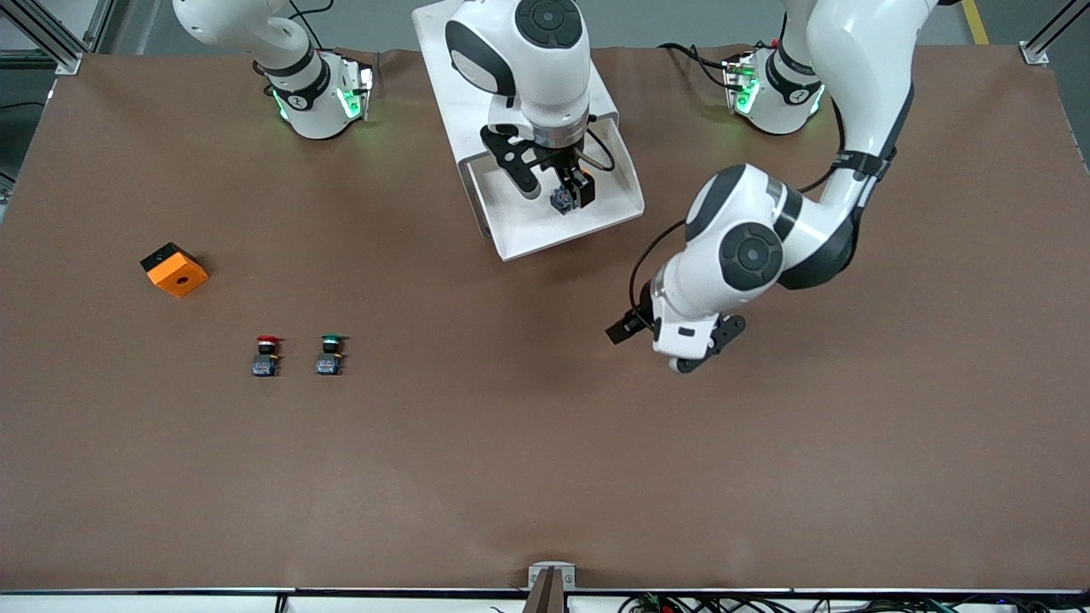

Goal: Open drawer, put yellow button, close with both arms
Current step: 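Open the right gripper to drop the button into the drawer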

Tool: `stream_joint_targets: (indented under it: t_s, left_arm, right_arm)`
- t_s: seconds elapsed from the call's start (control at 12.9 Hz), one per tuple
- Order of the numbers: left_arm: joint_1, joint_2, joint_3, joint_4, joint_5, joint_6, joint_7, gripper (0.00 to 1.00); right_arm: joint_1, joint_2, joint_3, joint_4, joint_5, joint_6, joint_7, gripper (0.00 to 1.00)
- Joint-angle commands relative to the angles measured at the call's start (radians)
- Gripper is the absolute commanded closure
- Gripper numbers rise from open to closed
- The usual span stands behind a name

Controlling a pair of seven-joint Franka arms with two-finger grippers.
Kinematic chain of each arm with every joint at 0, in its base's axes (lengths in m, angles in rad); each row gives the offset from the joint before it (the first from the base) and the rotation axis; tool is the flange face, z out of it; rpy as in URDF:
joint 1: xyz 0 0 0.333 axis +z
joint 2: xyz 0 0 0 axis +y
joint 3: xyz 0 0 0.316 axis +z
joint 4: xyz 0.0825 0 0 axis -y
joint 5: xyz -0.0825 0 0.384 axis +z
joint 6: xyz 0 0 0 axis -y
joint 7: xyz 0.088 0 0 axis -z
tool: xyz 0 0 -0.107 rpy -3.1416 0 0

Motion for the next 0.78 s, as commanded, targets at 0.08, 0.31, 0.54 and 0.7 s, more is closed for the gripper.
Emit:
stream_joint_targets:
  t_s: [0.08, 0.31, 0.54, 0.7]
  left_arm:
    - [0.009, -0.065, -0.072, -0.110, 0.013, 0.035, -0.074, 0.00]
    - [0.009, -0.083, -0.133, -0.147, 0.015, 0.035, -0.111, 0.00]
    - [0.009, -0.097, -0.199, -0.175, 0.015, 0.034, -0.154, 0.00]
    - [0.009, -0.100, -0.242, -0.181, 0.015, 0.032, -0.191, 0.00]
  right_arm:
    - [-0.062, 0.013, -0.008, 0.089, -0.011, -0.061, -0.181, 0.00]
    - [-0.180, -0.001, -0.009, 0.111, -0.015, -0.141, -0.464, 0.00]
    - [-0.319, -0.027, -0.012, 0.133, -0.020, -0.244, -0.783, 0.00]
    - [-0.414, -0.047, -0.012, 0.134, -0.023, -0.293, -0.978, 0.00]
